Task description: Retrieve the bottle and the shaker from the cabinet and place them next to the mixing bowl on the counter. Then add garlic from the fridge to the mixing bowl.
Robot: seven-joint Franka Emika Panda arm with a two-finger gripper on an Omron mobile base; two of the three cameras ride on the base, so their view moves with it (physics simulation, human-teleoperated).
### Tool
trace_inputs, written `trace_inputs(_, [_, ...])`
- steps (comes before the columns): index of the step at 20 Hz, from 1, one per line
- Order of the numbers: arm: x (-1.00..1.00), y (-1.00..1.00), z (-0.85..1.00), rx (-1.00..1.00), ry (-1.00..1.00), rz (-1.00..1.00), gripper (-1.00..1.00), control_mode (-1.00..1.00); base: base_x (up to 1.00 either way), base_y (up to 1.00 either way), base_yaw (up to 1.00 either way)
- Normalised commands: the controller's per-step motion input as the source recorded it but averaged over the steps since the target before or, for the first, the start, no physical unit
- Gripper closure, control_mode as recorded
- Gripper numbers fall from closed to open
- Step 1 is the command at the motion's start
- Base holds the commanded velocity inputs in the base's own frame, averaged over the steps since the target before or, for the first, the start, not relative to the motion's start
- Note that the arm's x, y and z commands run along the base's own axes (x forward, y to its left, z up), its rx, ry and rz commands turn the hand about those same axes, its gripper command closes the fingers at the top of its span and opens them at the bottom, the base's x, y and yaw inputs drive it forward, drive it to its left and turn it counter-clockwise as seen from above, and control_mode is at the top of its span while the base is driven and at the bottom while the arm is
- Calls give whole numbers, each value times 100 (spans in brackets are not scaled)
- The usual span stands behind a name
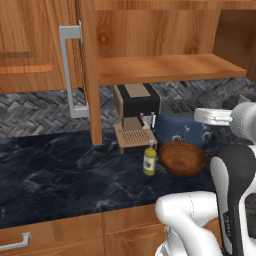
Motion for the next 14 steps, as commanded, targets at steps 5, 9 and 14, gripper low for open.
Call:
trace_inputs(5, [12,7,2,-1,40,-4,-100,-100,0,0,0])
trace_inputs(9, [17,0,7,0,48,-2,-100,-100,0,0,0])
trace_inputs(14, [0,0,0,0,2,0,-100,100,0,0,0])
